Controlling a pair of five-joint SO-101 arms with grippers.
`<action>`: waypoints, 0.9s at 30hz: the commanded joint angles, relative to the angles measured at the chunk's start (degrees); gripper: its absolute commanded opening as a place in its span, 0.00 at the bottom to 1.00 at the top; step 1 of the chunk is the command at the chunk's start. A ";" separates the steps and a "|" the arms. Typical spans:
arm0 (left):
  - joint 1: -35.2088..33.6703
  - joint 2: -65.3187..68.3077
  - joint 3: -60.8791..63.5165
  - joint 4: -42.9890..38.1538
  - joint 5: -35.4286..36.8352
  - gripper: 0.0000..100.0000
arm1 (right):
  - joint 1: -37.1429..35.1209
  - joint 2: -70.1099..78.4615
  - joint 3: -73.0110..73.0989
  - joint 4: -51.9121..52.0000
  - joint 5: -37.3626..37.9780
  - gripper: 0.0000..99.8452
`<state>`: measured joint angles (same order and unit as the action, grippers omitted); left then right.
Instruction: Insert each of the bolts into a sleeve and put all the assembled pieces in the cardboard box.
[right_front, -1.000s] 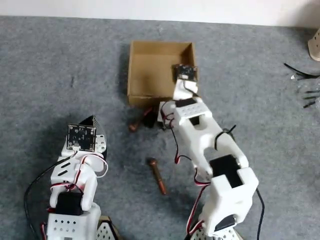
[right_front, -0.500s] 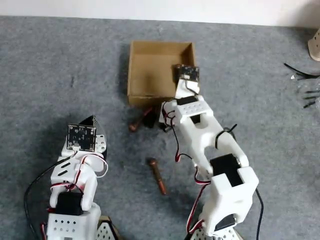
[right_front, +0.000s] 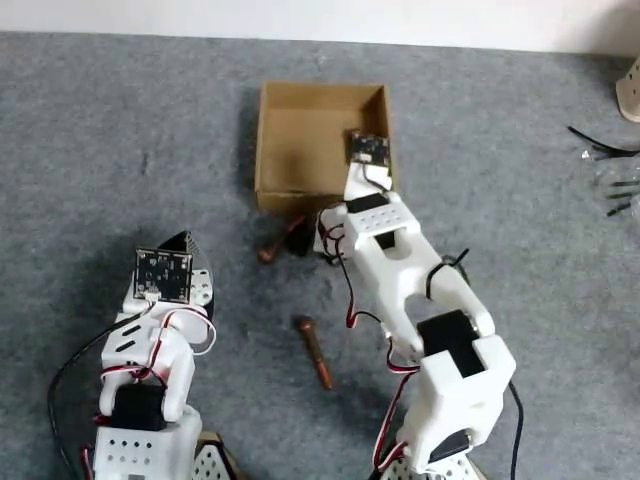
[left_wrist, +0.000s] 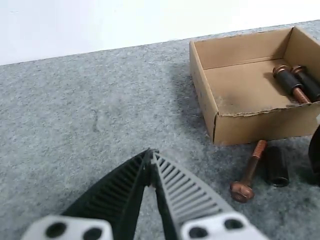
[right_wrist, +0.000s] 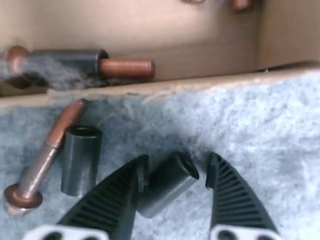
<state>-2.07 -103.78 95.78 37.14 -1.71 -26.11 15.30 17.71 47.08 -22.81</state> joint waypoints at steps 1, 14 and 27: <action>0.84 -0.66 -1.63 -1.49 0.26 0.01 | -1.71 -1.01 0.75 1.36 -0.70 0.13; 0.92 -0.66 -1.63 -1.49 0.26 0.01 | -1.36 -6.81 0.84 2.95 0.97 0.00; 1.10 -0.66 -1.63 -1.41 0.26 0.01 | 1.19 -40.40 26.24 -8.22 11.96 0.00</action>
<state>-2.07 -103.78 95.78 37.14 -1.71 -25.58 -16.26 39.69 42.77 -13.93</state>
